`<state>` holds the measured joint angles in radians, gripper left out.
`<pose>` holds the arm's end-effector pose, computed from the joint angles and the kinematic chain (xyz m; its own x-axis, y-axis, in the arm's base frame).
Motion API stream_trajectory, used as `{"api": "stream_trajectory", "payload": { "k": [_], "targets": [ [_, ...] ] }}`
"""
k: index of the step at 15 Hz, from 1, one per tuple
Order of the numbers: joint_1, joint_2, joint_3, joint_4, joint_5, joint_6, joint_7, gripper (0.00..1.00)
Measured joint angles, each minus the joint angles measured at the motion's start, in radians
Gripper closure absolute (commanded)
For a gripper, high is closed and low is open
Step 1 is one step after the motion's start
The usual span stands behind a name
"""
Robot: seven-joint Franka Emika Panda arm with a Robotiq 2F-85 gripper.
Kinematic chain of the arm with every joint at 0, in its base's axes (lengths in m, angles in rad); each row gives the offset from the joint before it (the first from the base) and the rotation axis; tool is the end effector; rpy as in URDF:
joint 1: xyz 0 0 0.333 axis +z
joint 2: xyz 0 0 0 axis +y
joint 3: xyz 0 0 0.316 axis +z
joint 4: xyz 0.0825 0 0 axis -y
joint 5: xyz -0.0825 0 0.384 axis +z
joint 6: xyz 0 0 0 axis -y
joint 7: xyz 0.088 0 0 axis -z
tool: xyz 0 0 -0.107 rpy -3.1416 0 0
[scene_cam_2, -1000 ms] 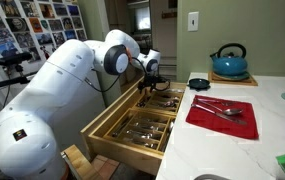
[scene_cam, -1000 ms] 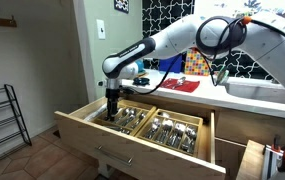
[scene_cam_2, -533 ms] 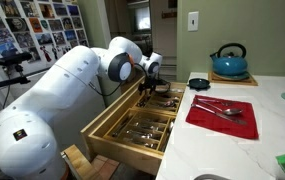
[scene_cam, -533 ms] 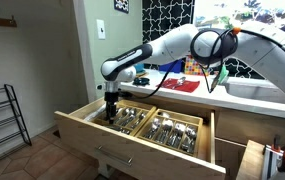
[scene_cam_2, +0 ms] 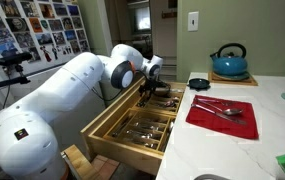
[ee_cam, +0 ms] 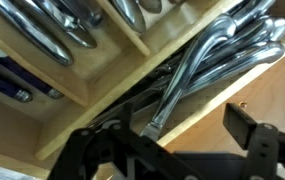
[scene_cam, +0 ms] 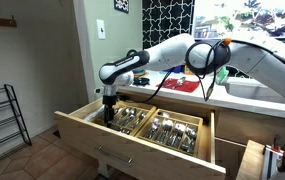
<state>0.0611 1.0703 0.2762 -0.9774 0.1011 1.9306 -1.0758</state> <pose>0.7510 0.1873 0.2111 0.3407 0.9102 0.2356 0.9263 -0.2822 -0.2495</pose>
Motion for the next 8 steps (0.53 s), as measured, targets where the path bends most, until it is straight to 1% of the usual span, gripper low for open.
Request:
{"api": "stream_trajectory", "payload": {
  "k": [1,3,8],
  "targets": [
    [0.002,0.012,0.0,0.016,0.0,-0.003,0.0,0.41],
    [0.004,0.032,0.001,0.046,0.0,-0.012,0.0,0.49],
    [0.006,0.076,0.002,0.116,0.0,-0.049,-0.001,0.54]
  ]
}}
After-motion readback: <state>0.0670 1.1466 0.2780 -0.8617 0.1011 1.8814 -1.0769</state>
